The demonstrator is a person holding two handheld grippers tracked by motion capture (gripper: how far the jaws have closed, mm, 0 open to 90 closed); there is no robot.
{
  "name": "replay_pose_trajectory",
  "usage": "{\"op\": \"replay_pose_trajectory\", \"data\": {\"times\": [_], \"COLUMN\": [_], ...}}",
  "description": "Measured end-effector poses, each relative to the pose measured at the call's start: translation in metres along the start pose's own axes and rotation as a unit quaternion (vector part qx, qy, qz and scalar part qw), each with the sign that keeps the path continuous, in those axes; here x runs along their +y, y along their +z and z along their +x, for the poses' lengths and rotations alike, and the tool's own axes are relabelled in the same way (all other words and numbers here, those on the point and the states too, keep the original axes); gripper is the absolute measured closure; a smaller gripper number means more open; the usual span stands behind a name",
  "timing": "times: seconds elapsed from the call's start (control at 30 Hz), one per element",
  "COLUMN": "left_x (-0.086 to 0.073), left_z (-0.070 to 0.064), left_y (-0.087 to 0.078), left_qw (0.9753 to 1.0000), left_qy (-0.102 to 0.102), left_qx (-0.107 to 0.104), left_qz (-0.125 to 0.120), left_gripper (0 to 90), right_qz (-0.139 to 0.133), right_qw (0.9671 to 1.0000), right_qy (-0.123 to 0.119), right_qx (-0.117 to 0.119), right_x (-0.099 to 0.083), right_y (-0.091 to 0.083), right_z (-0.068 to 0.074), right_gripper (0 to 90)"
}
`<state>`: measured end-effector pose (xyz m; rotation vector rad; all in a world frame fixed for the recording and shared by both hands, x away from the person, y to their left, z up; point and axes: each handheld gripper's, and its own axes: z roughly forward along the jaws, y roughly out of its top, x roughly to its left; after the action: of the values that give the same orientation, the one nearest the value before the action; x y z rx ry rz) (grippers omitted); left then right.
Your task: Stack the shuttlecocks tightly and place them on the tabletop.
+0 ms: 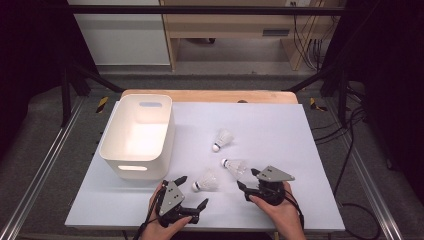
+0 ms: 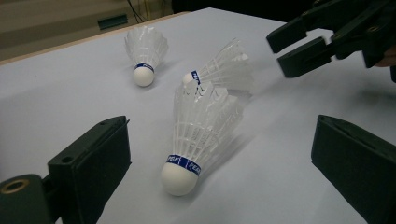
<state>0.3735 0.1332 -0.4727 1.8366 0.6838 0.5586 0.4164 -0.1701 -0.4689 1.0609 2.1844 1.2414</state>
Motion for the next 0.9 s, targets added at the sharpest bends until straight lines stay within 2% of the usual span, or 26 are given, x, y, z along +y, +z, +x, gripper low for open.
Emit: {"op": "replay_pose_trajectory", "data": {"times": [0.1,0.2,0.3,0.47,0.53,0.63,0.73,0.9], "left_x": [-0.001,-0.002,-0.006,-0.008,-0.008,-0.009,-0.009,-0.010], "left_z": [0.001,0.001,0.002,0.006,0.008,0.009,0.011,0.012], "left_y": [-0.003,-0.008,-0.012,-0.013,-0.014,-0.015,-0.015,-0.015], "left_qw": [1.0000,1.0000,1.0000,0.9999,0.9999,0.9998,0.9998,0.9997], "left_qy": [-0.001,-0.002,-0.005,-0.011,-0.014,-0.017,-0.019,-0.022], "left_qx": [0.002,0.003,0.002,0.005,0.006,0.007,0.009,0.010], "left_qz": [-0.004,-0.005,-0.007,-0.006,-0.005,-0.005,-0.006,-0.006], "left_gripper": [4.1,4.1,4.0,4.0,4.0,4.1,4.2,4.2], "right_qz": [0.028,0.038,0.044,0.049,0.050,0.053,0.051,0.040], "right_qw": [0.9995,0.9990,0.9987,0.9984,0.9981,0.9977,0.9976,0.9971], "right_qy": [0.013,0.024,0.024,0.018,0.022,0.026,0.023,-0.006], "right_qx": [0.001,0.006,0.012,0.022,0.029,0.036,0.040,0.065], "right_x": [0.004,0.007,0.010,0.016,0.018,0.019,0.020,0.024], "right_y": [0.018,0.029,0.037,0.041,0.041,0.041,0.039,0.022], "right_z": [0.005,0.006,0.006,0.003,0.000,-0.004,-0.006,-0.005], "right_gripper": [42.3,49.4,58.9,79.4,84.1,89.1,90.0,90.0]}}
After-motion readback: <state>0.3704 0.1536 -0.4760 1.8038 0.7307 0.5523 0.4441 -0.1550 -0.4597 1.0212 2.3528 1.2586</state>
